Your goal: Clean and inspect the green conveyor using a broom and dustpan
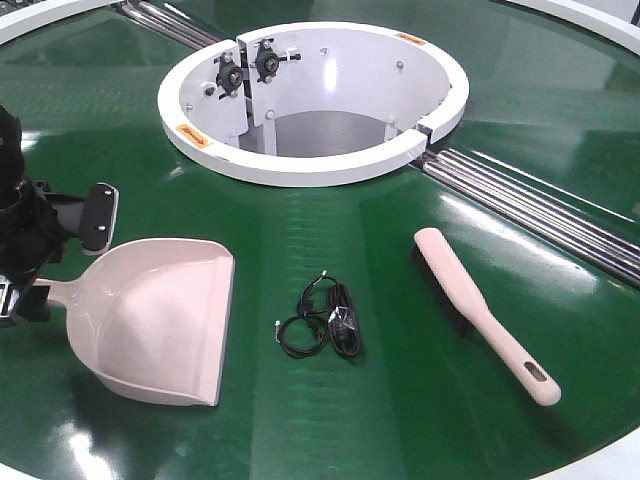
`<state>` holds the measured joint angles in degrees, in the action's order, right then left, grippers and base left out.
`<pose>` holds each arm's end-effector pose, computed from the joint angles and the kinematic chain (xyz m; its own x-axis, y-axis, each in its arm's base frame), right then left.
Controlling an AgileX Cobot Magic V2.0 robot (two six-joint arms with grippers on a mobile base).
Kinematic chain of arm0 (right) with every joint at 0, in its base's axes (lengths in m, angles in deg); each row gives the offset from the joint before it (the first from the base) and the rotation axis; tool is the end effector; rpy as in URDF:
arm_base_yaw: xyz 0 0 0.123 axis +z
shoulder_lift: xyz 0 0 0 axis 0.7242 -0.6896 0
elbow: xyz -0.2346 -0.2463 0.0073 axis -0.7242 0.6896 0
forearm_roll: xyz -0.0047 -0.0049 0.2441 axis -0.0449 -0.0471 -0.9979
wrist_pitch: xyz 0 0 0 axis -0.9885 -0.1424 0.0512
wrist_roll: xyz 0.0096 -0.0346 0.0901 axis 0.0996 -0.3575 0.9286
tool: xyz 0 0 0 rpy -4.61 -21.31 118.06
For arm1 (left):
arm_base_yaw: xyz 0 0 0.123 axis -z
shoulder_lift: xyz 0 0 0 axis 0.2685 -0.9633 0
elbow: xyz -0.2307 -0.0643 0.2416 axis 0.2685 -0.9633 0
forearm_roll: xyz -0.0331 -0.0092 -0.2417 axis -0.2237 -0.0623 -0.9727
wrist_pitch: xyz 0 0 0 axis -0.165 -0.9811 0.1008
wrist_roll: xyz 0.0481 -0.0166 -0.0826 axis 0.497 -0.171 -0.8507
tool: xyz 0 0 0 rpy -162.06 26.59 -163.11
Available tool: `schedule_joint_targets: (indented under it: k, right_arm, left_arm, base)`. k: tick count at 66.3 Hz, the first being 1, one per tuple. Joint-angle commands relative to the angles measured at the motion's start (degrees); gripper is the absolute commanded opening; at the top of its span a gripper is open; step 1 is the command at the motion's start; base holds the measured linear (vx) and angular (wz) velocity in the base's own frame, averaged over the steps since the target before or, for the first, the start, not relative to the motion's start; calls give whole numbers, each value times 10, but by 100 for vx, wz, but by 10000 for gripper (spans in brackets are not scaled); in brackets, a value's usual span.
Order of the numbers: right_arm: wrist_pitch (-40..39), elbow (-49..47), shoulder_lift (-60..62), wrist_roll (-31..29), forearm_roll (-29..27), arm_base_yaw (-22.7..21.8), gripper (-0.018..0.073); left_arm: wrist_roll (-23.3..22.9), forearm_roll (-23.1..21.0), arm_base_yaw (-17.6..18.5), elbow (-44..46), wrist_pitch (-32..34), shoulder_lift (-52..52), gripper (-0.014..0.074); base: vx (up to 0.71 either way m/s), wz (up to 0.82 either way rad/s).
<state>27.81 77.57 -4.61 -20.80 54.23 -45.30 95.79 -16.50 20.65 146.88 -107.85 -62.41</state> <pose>-0.0006 -0.0002 0.1978 0.0041 -0.0630 -0.9980 -0.0162 0.9979 -0.0630 0.3517 -0.0171 0.2943 -0.1154 0.9862 0.1191 0.9847 0.0978 0.1441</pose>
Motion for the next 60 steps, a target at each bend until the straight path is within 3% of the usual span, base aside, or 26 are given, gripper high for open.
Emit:
schedule_joint_targets:
  k: [1, 18, 27, 40, 53, 60]
  right_arm:
    - [-43, 2, 6, -3, 4, -4, -8]
    - [-43, 2, 6, -3, 4, -4, -8]
    - [-43, 2, 6, -3, 4, -4, -8]
    - [-43, 2, 6, -3, 4, -4, -8]
    - [-43, 2, 6, -3, 4, -4, -8]
    - [-43, 2, 6, -3, 4, -4, -8]
  left_arm:
    - [14, 0, 3, 17, 20, 16, 524]
    - [20, 1, 3, 17, 34, -16, 518]
    - [30, 6, 3, 17, 36, -32, 474]
    - [30, 36, 3, 17, 22, -44, 296]
    - [30, 30, 3, 17, 19, -43, 7]
    - [30, 29, 3, 19, 7, -33, -8]
  base:
    - [0, 0]
    - [0, 0]
    - [0, 0]
    - [0, 0]
    - [0, 0]
    - [0, 0]
